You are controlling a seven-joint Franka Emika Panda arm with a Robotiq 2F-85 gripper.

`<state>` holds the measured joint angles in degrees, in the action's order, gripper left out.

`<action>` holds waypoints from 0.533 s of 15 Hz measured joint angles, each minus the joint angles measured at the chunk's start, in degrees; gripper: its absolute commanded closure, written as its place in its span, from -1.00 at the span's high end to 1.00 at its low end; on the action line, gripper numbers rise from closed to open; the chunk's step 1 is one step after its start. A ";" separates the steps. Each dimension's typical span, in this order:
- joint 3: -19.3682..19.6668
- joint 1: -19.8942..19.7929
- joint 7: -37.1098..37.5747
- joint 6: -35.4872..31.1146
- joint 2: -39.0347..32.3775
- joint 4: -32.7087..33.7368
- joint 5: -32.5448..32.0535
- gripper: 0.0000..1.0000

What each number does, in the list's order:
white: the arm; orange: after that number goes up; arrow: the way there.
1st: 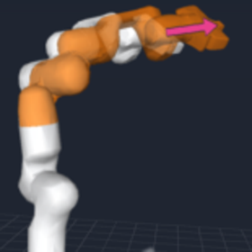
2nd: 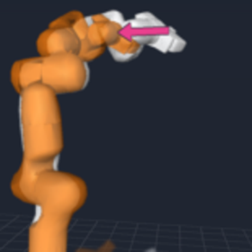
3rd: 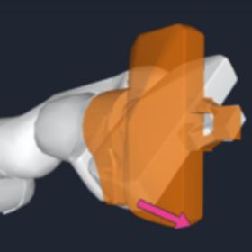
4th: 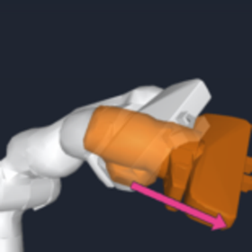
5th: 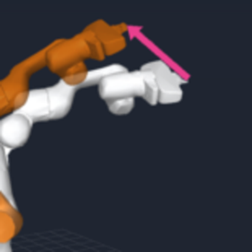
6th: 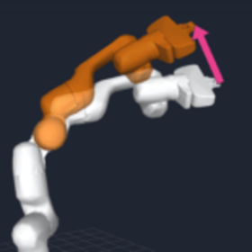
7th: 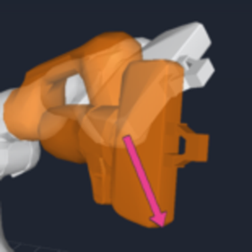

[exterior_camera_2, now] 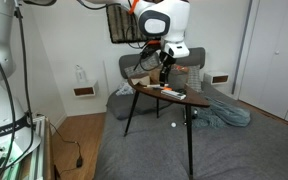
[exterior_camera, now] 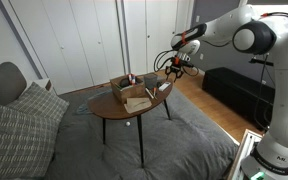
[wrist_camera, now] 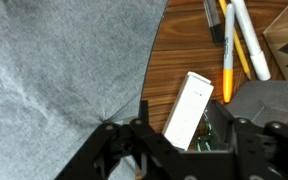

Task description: Press a button on the white remote controller

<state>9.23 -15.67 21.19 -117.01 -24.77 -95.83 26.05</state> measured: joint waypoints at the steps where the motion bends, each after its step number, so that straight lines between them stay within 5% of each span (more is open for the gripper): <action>1: -0.01 0.15 -2.70 -1.81 1.94 -2.68 -0.02 1.00; 8: 0.00 0.19 -25.37 -12.40 14.86 -21.95 -0.26 1.00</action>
<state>9.23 -15.48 -4.17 -129.41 -9.91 -117.77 25.79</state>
